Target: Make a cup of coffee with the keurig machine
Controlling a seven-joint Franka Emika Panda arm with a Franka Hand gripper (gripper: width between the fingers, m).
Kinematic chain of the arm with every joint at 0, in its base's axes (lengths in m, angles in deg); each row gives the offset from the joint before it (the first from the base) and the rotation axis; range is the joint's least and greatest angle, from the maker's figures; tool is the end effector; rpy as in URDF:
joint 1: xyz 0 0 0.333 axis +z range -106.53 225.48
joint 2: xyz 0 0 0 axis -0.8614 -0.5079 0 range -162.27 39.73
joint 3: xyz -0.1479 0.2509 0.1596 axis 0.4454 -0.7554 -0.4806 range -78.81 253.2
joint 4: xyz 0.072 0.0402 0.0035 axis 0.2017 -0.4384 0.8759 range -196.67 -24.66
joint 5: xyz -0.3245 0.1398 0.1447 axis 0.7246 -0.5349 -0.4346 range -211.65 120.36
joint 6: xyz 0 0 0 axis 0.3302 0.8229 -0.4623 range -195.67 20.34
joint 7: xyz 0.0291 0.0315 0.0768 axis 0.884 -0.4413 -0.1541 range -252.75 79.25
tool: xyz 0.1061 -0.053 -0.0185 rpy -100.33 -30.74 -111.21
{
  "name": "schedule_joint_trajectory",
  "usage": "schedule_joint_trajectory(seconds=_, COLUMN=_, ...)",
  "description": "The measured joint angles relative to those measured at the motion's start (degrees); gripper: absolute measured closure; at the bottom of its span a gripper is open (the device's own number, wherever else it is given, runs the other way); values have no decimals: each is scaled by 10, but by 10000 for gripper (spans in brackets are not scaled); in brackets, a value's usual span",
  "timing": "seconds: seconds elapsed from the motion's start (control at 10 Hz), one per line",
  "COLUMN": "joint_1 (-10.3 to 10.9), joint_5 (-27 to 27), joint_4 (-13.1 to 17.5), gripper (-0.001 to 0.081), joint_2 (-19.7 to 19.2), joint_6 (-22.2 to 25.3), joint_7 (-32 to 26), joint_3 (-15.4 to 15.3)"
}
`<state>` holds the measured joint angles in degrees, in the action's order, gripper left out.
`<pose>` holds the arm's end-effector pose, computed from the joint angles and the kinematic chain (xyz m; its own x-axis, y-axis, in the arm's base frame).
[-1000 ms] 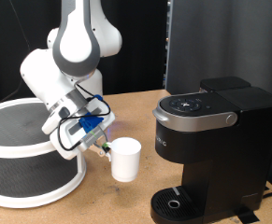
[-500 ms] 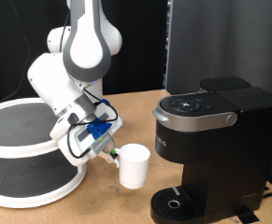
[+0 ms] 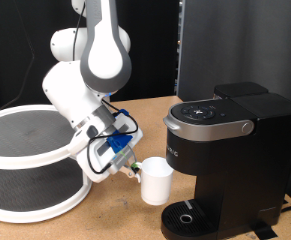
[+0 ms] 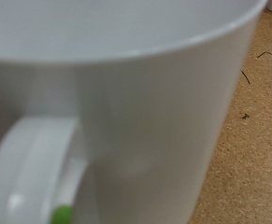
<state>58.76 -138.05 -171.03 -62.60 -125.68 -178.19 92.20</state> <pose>0.4077 -0.0442 0.2430 0.8668 -0.1073 0.4870 0.1807 -0.8427 -0.5072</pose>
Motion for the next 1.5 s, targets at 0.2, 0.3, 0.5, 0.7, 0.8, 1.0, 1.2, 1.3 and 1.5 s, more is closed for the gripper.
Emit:
schedule_joint_trajectory(seconds=0.2, joint_1=5, joint_5=-26, joint_4=1, gripper=736, joint_2=-6, joint_6=-13, joint_7=-11, joint_3=-15)
schedule_joint_trajectory(seconds=0.3, joint_1=9, joint_5=-40, joint_4=2, gripper=736, joint_2=-10, joint_6=-21, joint_7=-17, joint_3=-22)
schedule_joint_trajectory(seconds=0.5, joint_1=15, joint_5=-76, joint_4=7, gripper=736, joint_2=-22, joint_6=-30, joint_7=-36, joint_3=-37)
schedule_joint_trajectory(seconds=0.7, joint_1=20, joint_5=-114, joint_4=14, gripper=736, joint_2=-37, joint_6=-38, joint_7=-64, joint_3=-50)
schedule_joint_trajectory(seconds=0.8, joint_1=23, joint_5=-132, joint_4=18, gripper=736, joint_2=-45, joint_6=-42, joint_7=-77, joint_3=-56)
schedule_joint_trajectory(seconds=1.0, joint_1=29, joint_5=-166, joint_4=23, gripper=736, joint_2=-61, joint_6=-46, joint_7=-107, joint_3=-65)
schedule_joint_trajectory(seconds=1.2, joint_1=31, joint_5=-199, joint_4=27, gripper=736, joint_2=-76, joint_6=-46, joint_7=-139, joint_3=-74)
schedule_joint_trajectory(seconds=1.3, joint_1=32, joint_5=-216, joint_4=29, gripper=736, joint_2=-83, joint_6=-46, joint_7=-155, joint_3=-76)
schedule_joint_trajectory(seconds=1.5, joint_1=33, joint_5=-240, joint_4=34, gripper=736, joint_2=-94, joint_6=-46, joint_7=-178, joint_3=-80)
